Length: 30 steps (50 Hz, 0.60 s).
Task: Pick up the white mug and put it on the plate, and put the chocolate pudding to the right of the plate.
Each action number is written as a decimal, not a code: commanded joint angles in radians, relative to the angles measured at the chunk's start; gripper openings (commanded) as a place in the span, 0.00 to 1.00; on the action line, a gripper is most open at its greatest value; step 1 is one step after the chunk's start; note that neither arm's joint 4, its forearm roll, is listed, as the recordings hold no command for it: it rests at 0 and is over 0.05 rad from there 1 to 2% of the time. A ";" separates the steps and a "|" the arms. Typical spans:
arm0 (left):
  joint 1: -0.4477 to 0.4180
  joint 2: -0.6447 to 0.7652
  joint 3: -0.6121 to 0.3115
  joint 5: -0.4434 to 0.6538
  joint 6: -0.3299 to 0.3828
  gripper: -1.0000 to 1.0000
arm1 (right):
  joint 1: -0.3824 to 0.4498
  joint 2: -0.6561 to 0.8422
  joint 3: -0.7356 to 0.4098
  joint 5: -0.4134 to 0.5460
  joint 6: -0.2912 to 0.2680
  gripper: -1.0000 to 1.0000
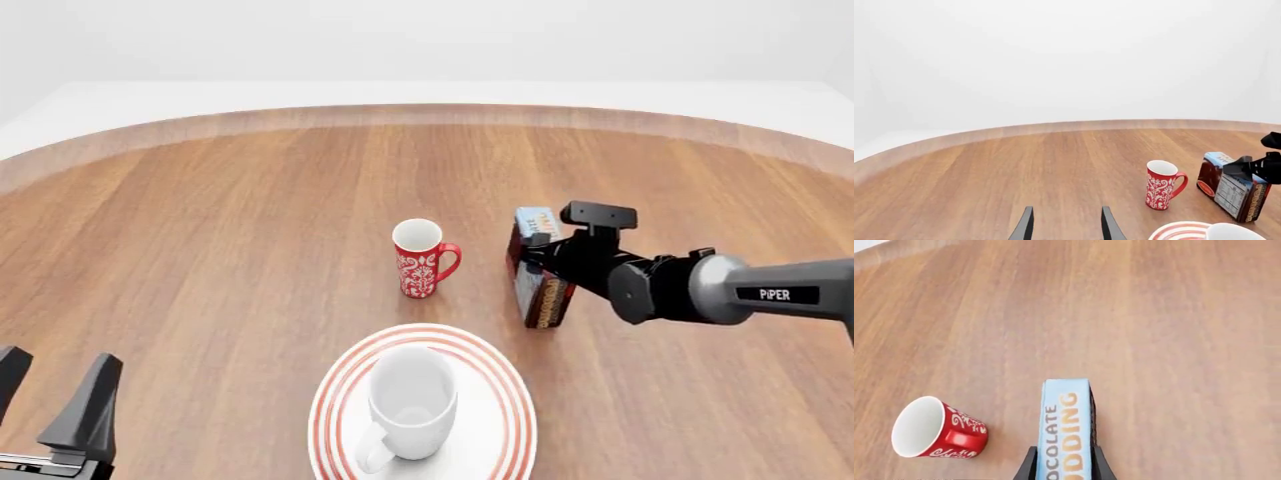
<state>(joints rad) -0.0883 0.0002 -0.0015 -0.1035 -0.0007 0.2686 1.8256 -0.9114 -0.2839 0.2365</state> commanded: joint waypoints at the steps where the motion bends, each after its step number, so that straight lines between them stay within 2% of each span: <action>1: 0.000 0.000 0.000 0.000 0.000 1.00 | -0.038 0.030 0.047 0.020 -0.048 0.00; 18: -0.008 0.000 -0.001 -0.008 0.003 1.00 | -0.040 -0.115 0.061 0.060 -0.039 0.00; 30: -0.008 0.000 -0.001 -0.012 0.000 1.00 | -0.012 -0.250 0.036 0.144 -0.013 0.00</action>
<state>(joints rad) -0.0957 0.0001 -0.0021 -0.1120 0.0009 0.2443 1.6719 -0.8666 -0.1962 0.1978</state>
